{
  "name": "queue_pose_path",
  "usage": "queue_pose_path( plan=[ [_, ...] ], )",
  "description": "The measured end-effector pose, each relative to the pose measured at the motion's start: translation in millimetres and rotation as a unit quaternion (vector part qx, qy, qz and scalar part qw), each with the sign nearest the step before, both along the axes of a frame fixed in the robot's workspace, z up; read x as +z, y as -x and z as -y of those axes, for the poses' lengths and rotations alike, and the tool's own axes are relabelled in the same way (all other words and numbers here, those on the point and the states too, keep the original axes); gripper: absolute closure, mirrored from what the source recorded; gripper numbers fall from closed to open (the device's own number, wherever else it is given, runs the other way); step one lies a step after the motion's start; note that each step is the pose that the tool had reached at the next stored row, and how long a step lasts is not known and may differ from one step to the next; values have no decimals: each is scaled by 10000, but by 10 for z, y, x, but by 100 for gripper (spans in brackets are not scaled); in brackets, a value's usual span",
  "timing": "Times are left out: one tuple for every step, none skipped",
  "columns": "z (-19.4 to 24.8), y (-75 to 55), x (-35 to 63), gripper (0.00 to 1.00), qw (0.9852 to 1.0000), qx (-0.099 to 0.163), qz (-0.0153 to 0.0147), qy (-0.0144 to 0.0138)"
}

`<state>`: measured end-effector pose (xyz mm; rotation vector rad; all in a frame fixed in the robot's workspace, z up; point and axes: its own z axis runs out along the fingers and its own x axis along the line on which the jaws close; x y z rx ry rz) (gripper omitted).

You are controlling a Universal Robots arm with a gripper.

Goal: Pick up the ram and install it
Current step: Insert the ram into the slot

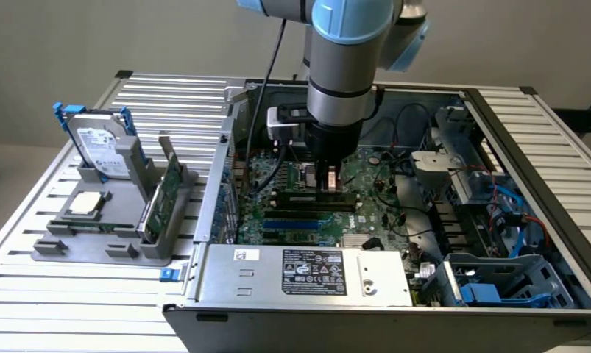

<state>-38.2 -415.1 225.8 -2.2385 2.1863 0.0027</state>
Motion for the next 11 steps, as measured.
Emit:
queue_pose_path(
  plan=[
    [0,-2,-1,86,10000,-2,0,2],
    [0,-2,-3,86,10000,-6,0,2],
    [0,-3,-3,86,10000,-7,0,3],
    [0,-3,-4,86,10000,-9,0,3],
    [0,-3,-5,86,10000,-12,0,4],
    [0,-3,-6,86,10000,-14,0,5],
    [0,-3,-7,86,10000,-16,0,6],
    [0,-3,-7,86,10000,-21,0,7],
    [0,-3,-8,86,10000,-26,0,8],
    [0,-3,-9,86,10000,-28,0,9],
    [1,-3,-10,86,10000,-33,0,11]
  ],
)
